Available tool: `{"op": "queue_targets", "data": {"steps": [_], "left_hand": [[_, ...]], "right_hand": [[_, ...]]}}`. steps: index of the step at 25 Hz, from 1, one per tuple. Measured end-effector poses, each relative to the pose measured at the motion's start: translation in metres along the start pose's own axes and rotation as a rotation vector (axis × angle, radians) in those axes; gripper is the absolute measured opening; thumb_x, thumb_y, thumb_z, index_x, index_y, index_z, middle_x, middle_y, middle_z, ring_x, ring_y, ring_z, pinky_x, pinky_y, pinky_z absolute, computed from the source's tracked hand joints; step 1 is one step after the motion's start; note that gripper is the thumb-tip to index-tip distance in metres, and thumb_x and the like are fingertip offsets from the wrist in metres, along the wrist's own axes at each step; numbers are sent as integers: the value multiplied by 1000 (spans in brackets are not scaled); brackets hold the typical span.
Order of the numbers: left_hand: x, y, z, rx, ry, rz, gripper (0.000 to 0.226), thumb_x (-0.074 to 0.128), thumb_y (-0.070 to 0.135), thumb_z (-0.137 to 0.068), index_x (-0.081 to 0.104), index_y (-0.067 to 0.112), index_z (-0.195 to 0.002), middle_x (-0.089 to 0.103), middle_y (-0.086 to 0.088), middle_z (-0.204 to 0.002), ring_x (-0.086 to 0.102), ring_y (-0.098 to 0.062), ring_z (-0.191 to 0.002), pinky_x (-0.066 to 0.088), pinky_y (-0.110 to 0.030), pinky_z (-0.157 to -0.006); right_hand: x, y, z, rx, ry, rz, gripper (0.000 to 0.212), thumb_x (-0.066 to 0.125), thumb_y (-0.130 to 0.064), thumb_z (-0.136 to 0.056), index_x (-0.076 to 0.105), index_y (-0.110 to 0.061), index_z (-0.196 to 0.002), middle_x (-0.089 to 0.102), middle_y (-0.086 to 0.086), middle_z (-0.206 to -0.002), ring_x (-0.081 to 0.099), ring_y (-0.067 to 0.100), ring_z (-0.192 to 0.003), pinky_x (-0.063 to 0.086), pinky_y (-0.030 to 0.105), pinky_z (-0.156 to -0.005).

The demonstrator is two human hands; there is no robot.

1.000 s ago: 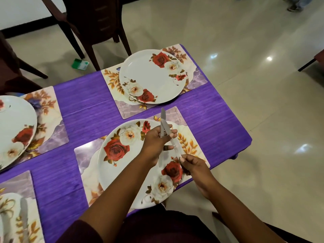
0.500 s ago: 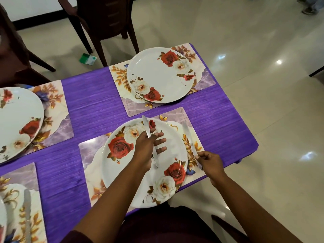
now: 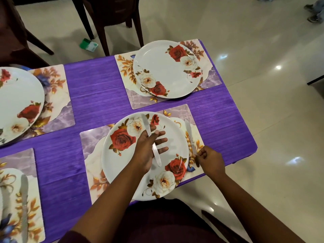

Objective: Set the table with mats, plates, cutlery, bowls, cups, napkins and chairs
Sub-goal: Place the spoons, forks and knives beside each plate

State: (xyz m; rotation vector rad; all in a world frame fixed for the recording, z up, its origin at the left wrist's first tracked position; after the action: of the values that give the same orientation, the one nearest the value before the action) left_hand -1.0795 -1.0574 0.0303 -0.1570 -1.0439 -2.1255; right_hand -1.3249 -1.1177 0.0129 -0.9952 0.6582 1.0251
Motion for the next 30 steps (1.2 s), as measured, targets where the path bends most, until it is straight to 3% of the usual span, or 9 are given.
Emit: {"op": "queue_targets", "data": {"steps": [3, 8, 11, 14, 19, 23, 25, 30], "left_hand": [[7, -5, 4, -24, -47, -28, 30, 54, 17, -98, 53, 17, -129, 70, -9, -113, 70, -26, -99, 58, -40, -71], [23, -6, 1, -57, -137, -11, 28, 39, 11, -103, 50, 15, -128, 68, -12, -119, 67, -27, -107, 53, -51, -93], [31, -4, -1, -25, -165, 5, 24, 34, 10, -105, 47, 12, -124, 66, -9, -124, 64, -22, -113, 46, -46, -103], [31, -1, 1, 44, -157, -31, 20, 34, 9, -105, 46, 14, -120, 66, -1, -125, 58, -19, -122, 40, -41, -109], [8, 12, 10, 86, -121, 136, 17, 41, 3, -101, 45, 7, -117, 67, -8, -123, 60, -21, -121, 50, -35, -97], [-12, 18, 23, 149, 26, 25, 25, 59, 8, -93, 62, 5, -118, 71, -9, -113, 67, -22, -107, 57, -32, -84], [-18, 17, 27, 167, 135, 23, 21, 66, 9, -88, 68, 8, -110, 72, -11, -109, 69, -24, -102, 58, -30, -78], [10, 6, 35, 215, 260, 41, 13, 67, 6, -87, 71, 8, -100, 75, -9, -99, 71, -25, -95, 59, -29, -76]], "right_hand": [[4, 4, -2, 23, -23, -16, 11, 67, -24, -90, 57, -18, -90, 68, 5, -87, 62, 17, -74, 45, 21, -59], [-18, -32, -8, -40, 65, -172, 12, 59, -30, -95, 60, -18, -98, 63, 0, -93, 60, 12, -78, 48, 24, -62], [-17, -82, -5, -131, -119, -384, 16, 55, -32, -97, 61, -18, -95, 65, -6, -86, 62, 9, -77, 48, 22, -64], [0, -125, 9, -148, -377, -520, 26, 49, -34, -100, 64, -13, -100, 69, 3, -86, 67, 16, -75, 50, 26, -66], [10, -147, 30, -242, -468, -473, 17, 62, -23, -94, 70, -8, -94, 68, 8, -86, 57, 10, -71, 44, 21, -62], [8, -148, 32, -315, -526, -352, 17, 53, -22, -99, 64, -9, -97, 70, 6, -86, 60, 13, -70, 47, 29, -65], [5, -143, 32, -354, -553, -330, 15, 45, -19, -102, 58, -12, -98, 71, -1, -82, 60, 11, -65, 47, 25, -61], [-17, -110, 15, -427, -541, -371, 18, 43, -22, -103, 53, -17, -89, 61, -7, -66, 49, 8, -62, 40, 26, -62]]}}
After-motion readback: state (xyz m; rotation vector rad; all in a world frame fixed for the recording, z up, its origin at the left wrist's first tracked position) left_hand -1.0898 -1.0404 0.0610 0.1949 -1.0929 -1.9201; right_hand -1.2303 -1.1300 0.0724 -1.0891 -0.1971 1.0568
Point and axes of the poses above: each hand's wrist, its own z-axis away from the middle knuckle, its own x-axis out of the palm, y = z × x, the point moved 9 cm from there along -z, towards the middle knuckle
